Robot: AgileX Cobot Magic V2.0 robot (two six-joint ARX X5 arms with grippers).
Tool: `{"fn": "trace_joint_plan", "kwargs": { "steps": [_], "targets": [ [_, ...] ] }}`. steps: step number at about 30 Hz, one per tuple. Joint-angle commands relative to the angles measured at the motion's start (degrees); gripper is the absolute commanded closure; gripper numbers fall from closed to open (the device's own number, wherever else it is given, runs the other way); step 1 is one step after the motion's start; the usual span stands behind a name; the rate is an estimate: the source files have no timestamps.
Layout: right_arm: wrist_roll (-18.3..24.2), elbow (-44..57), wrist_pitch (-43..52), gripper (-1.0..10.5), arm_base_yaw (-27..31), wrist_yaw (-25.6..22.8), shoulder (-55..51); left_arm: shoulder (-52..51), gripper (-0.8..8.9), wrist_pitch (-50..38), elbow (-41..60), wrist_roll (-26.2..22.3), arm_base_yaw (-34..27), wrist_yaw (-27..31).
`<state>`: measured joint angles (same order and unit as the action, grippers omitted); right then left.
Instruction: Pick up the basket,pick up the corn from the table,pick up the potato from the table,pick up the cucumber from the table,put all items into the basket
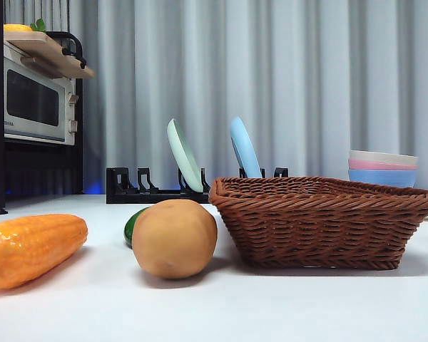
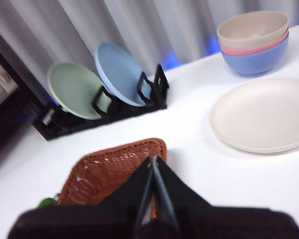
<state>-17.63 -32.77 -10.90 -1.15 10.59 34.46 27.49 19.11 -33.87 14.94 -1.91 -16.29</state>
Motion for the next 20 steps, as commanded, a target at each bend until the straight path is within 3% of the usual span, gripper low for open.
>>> {"fn": "trace_joint_plan", "kwargs": {
  "steps": [1, 10, 11, 15, 20],
  "targets": [
    [4.13, -4.83, -2.93, 9.6, -0.04, 1.75, 6.43, 4.57, 8.20, 1.42, -3.19, -2.19, 0.00, -2.45],
    [12.76, -18.05, -16.68, 9.4, -0.07, 11.76, 24.65, 17.25, 8.02, 2.82, -8.79, -3.61, 0.02, -11.85],
    [13.31, -18.43, -16.79, 9.1, -0.09, 12.68, 25.83, 18.14, 7.59, 2.84, -8.81, -3.61, 0.02, -12.72],
    [13.68, -18.53, -16.57, 6.1, -0.15, 13.33, 28.72, 20.48, 4.70, 3.30, -8.81, -2.93, 0.11, -13.33],
    [13.70, -18.73, -16.57, 5.7, -0.17, 13.33, 31.43, 21.42, 4.61, 3.23, -8.81, -2.51, 0.11, -13.88]
  ]
}}
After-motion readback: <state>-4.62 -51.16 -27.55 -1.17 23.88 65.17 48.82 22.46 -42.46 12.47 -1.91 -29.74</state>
